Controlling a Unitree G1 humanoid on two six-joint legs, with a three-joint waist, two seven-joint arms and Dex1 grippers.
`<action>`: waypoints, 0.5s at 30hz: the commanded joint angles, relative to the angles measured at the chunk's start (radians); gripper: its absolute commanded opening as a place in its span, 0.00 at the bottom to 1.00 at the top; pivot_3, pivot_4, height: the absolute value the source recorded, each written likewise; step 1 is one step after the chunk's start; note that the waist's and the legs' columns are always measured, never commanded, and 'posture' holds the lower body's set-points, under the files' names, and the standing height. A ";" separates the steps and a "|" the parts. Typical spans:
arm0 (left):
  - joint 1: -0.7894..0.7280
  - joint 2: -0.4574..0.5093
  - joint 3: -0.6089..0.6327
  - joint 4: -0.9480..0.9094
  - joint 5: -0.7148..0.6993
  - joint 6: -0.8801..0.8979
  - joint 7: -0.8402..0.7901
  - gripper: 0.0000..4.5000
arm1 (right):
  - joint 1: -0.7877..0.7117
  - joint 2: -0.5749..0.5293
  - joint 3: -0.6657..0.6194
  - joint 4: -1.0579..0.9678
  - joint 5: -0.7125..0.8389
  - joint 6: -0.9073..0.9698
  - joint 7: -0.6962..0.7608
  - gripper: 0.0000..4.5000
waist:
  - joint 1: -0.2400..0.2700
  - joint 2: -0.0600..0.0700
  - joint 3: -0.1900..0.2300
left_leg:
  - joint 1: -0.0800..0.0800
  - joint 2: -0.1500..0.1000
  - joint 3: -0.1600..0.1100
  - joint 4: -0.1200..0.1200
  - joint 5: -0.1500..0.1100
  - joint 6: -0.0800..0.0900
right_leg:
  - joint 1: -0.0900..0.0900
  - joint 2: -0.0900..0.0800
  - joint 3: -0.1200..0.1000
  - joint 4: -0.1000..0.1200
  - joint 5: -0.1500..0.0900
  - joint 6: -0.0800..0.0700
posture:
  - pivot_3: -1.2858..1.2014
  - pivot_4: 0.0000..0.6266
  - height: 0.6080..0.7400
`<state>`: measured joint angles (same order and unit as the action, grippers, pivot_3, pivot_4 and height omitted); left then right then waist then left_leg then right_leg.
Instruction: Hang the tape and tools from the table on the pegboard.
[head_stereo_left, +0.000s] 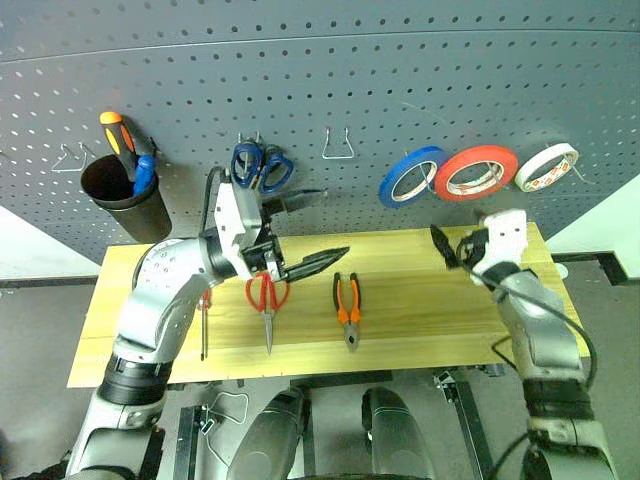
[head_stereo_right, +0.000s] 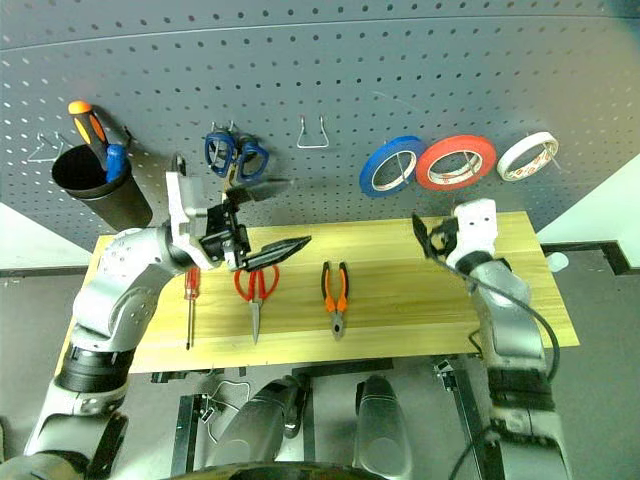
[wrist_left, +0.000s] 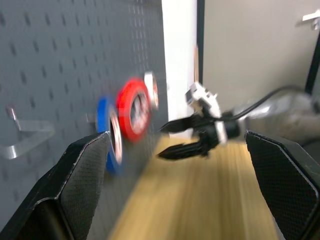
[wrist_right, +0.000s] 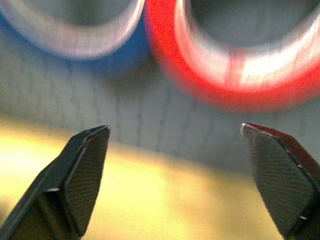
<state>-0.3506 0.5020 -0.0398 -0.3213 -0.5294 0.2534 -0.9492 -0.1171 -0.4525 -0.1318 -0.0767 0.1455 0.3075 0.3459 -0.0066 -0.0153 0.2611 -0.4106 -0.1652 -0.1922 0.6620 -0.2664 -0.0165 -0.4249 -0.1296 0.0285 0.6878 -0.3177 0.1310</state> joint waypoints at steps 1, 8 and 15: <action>0.083 0.072 0.004 -0.067 0.021 0.026 -0.021 1.00 | 0.149 -0.022 0.069 -0.248 -0.035 0.249 -0.024 0.97 | -0.003 0.000 0.000 | 0.000 0.000 0.000 0.000 0.000 0.000 | 0.000 0.000 0.000 0.000 0.000 0.000 | 0.54 0.40 0.77; 0.322 0.190 0.053 -0.140 0.046 0.070 -0.002 1.00 | 0.314 0.043 0.152 -0.544 -0.036 0.621 -0.125 0.97 | -0.002 0.000 0.000 | 0.000 0.001 0.002 0.001 0.000 0.000 | 0.000 0.000 0.003 0.001 0.003 -0.002 | 0.53 0.44 0.77; 0.533 0.222 0.168 -0.136 0.078 0.043 0.050 1.00 | 0.231 0.132 0.319 -0.667 -0.037 0.736 -0.174 0.97 | 0.016 -0.001 0.008 | 0.000 0.004 0.002 -0.001 -0.003 0.005 | -0.001 0.002 0.003 -0.002 0.003 -0.004 | 0.55 0.51 0.77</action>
<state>0.1573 0.7230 0.0912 -0.4389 -0.4610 0.3203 -0.9099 0.1410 -0.3414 0.1590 -0.6857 0.1120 1.0313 0.1905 0.0091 -0.0166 0.2693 -0.4101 -0.1614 -0.1906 0.6614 -0.2694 -0.0118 -0.4256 -0.1278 0.0318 0.6853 -0.3141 0.1265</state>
